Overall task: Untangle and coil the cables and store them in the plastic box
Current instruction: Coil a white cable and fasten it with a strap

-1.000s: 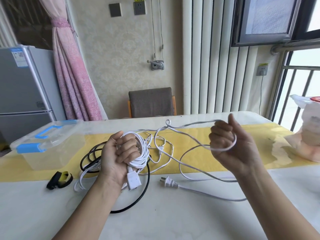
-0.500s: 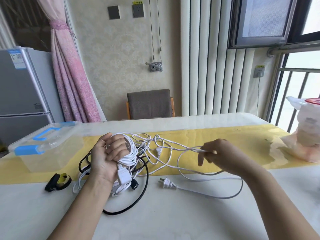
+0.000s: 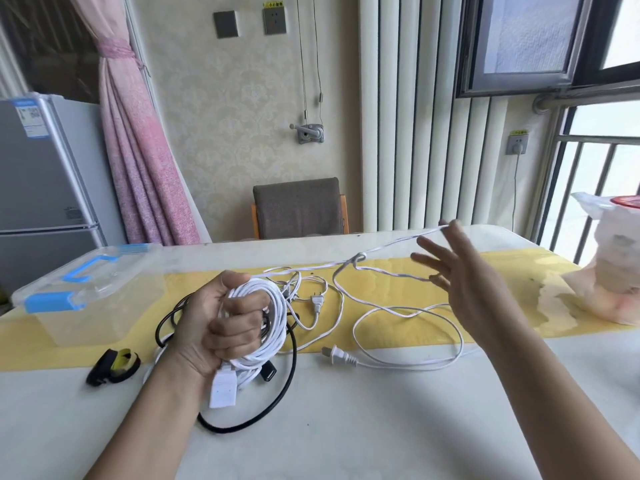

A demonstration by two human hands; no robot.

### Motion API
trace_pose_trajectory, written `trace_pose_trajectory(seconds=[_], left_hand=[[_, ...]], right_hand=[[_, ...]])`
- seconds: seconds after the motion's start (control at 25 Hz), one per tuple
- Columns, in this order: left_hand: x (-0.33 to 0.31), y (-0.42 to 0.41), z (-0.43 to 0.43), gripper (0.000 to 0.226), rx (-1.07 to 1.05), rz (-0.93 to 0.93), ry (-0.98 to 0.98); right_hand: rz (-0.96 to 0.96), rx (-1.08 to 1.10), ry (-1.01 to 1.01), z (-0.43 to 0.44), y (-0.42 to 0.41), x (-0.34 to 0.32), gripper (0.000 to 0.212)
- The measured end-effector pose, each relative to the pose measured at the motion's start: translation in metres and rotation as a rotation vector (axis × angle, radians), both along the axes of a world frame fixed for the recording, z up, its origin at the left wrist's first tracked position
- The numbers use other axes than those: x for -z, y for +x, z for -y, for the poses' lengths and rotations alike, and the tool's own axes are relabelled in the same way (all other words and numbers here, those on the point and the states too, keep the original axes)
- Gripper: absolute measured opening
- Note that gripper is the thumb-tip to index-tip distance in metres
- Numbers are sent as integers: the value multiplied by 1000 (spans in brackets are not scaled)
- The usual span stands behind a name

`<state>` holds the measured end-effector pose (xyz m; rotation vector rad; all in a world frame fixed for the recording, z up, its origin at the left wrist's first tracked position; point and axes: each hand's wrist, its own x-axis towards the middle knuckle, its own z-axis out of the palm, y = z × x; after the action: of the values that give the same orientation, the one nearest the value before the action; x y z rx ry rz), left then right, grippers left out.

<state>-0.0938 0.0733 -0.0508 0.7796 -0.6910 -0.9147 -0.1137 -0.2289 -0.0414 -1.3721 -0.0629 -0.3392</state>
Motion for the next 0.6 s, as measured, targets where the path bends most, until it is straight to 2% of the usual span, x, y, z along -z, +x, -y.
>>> trace_pose_trajectory(seconds=[0.08,0.12,0.2,0.28,0.32,0.48,0.6], left_hand=[[2,1,2,27,27,5,39],[3,2,2,27,29,4,54],[6,7,1,26,17,-6,71],[9,11,-2,24,-30,-6,64],[10,13,-4,24,-62,-5,49],[15,16,-9,26,-160,-40,-28],[16,18,-5,42,-157,-78,-13]], right_hand=[[-4,-165,387,15,2,-2,52],[-6,-241,546,21,1,-4,55],[15,-346,735,26,-1,-4,42],[30,-362,805,24,0,-2,16],[29,-383,840,23,1,-2,10],[-7,-531,925,22,2,0,7],[-26,-387,750,20,2,-3,34]])
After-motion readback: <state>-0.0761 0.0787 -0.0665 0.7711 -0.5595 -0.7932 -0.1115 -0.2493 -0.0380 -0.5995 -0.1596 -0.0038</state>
